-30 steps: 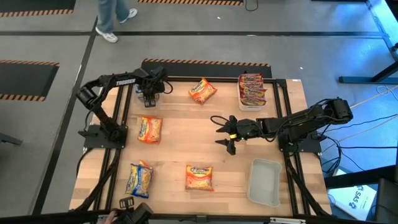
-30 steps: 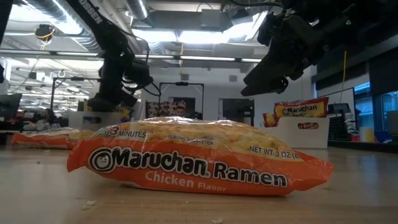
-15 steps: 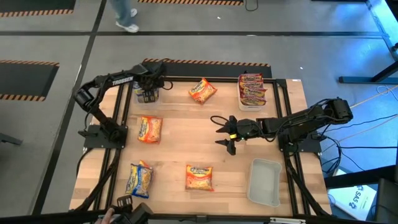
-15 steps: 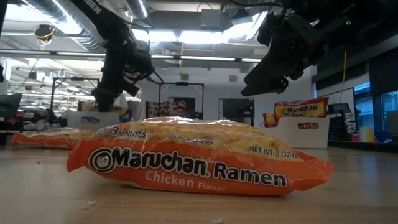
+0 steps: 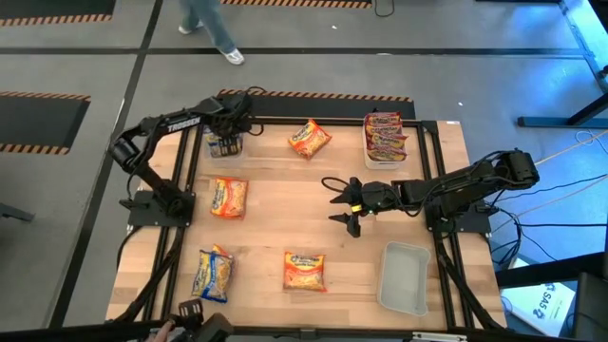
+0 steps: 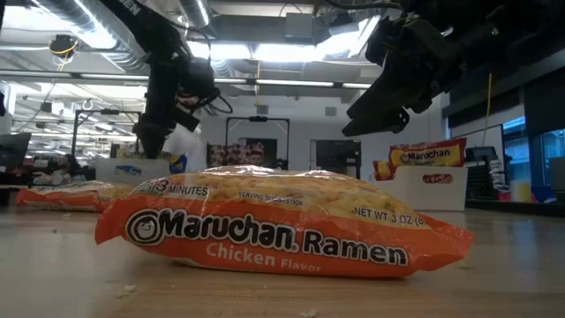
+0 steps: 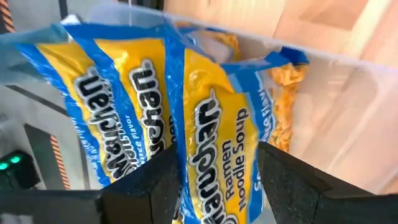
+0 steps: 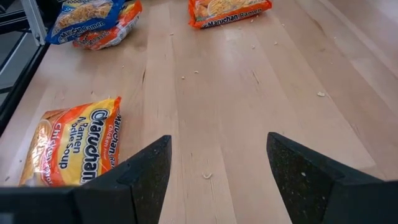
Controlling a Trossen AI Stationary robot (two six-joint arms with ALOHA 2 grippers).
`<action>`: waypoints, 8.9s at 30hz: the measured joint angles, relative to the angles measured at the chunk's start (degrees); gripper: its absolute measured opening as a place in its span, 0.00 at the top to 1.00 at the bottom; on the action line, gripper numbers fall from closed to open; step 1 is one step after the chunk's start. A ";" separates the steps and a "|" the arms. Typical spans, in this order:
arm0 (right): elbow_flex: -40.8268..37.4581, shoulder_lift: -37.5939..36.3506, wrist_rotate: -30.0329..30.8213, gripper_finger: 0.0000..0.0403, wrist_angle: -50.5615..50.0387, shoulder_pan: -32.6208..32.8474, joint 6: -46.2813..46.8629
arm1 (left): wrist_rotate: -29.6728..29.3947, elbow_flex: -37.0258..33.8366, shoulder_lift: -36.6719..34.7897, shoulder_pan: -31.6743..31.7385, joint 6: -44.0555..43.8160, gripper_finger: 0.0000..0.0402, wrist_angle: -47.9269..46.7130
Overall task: Sort Maruchan noodles
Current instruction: Put the top blue noodle pack into the transparent bin, then put the blue noodle pack into the transparent bin
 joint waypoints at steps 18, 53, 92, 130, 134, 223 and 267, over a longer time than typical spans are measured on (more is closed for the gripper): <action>0.02 0.00 0.04 0.38 4.32 0.00 -0.27 | 27.21 0.04 -20.27 -13.49 -33.60 0.51 7.38; 37.28 38.35 -7.38 0.38 11.51 8.24 -5.37 | 5.79 -8.57 -20.11 -100.06 -119.70 0.51 -4.65; 57.11 50.71 -5.35 0.38 -9.68 10.50 -9.22 | -8.82 -24.63 -19.73 -103.15 -125.47 0.51 22.71; 57.13 50.97 -3.48 0.38 -1.42 11.98 -6.73 | 4.80 -22.40 -19.79 -97.67 -113.96 0.26 15.12; 57.13 50.99 -3.48 0.38 -1.42 11.98 -6.91 | 5.86 -24.96 -19.79 -96.17 -111.24 0.27 17.14; 47.71 42.68 -7.16 0.38 -9.76 9.91 -6.71 | 4.07 -21.27 -22.48 -90.35 -95.63 1.00 21.64; 31.45 38.69 -15.63 0.38 23.42 2.10 17.39 | -11.45 -21.22 -22.50 -81.17 -67.59 1.00 29.99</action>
